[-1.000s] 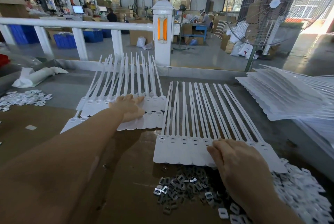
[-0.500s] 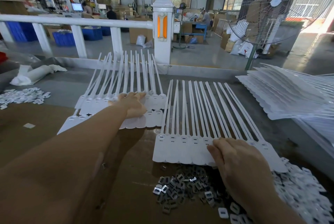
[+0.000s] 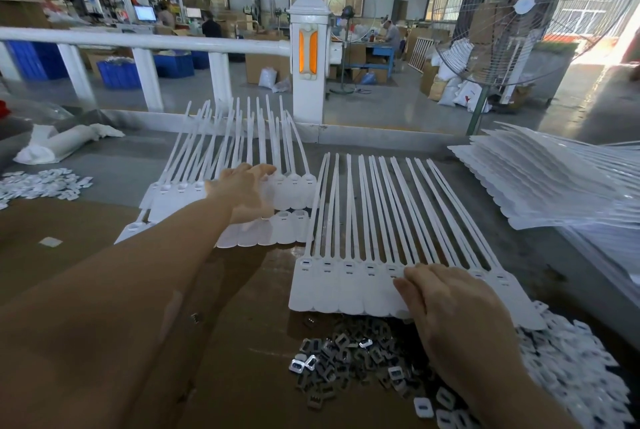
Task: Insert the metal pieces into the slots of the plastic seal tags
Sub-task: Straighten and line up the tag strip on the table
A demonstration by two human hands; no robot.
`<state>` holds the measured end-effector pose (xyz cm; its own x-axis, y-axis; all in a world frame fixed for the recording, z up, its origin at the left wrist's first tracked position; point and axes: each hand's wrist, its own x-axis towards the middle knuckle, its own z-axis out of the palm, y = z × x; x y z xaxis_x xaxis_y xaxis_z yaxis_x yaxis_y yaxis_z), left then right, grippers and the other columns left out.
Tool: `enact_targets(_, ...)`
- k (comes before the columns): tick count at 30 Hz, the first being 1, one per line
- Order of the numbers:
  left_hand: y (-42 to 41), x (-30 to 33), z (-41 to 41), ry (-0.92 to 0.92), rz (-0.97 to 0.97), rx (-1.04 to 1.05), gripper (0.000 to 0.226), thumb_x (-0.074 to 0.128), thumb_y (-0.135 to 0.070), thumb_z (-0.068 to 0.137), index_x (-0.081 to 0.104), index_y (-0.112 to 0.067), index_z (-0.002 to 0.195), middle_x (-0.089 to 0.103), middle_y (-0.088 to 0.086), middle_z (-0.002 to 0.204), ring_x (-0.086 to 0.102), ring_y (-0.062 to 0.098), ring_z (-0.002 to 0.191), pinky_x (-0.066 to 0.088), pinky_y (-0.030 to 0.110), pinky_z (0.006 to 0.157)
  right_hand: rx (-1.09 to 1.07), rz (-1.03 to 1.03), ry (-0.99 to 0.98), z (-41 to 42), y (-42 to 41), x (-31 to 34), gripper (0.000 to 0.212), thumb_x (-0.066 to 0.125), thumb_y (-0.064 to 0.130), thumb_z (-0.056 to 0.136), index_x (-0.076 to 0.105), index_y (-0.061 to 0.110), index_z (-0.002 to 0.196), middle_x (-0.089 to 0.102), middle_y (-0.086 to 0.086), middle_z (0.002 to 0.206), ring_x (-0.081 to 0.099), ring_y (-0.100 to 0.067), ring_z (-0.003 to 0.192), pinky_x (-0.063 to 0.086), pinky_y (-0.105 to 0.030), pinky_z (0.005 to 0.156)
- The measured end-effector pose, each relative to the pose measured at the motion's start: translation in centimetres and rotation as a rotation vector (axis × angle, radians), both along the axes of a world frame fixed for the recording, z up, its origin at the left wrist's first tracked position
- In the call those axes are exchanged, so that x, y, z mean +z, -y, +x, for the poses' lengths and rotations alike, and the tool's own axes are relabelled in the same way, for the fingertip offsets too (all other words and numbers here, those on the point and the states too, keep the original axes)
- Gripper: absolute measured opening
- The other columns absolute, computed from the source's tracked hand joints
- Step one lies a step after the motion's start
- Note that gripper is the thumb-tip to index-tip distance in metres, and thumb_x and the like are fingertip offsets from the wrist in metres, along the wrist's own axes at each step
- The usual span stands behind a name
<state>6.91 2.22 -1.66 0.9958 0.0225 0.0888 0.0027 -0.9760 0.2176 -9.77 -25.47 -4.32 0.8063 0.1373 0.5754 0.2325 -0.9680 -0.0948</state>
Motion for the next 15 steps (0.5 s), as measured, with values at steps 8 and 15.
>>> enact_targets(8, -0.4, 1.2, 0.1, 0.110, -0.046, -0.070, 0.076, 0.069, -0.044, 0.076, 0.028, -0.041, 0.140, 0.042, 0.003, 0.139, 0.041, 0.032, 0.126, 0.028, 0.058, 0.107, -0.014, -0.008, -0.004, -0.1, -0.1, 0.1, 0.032, 0.046, 0.037, 0.087, 0.069, 0.018, 0.078, 0.068, 0.003, 0.071, 0.063, -0.015, 0.064, 0.051, -0.031, 0.059)
enact_targets(15, 1.5, 3.3, -1.0, 0.187, 0.059, -0.119, 0.065, 0.061, -0.048, 0.078, 0.035, -0.039, 0.136, 0.046, 0.003, 0.134, 0.040, 0.030, 0.123, 0.032, 0.046, 0.102, -0.015, -0.011, 0.017, 0.0, 0.0, -0.1, 0.039, 0.039, 0.040, 0.090, 0.069, 0.018, 0.077, 0.068, 0.004, 0.072, 0.063, -0.015, 0.064, 0.050, -0.031, 0.059)
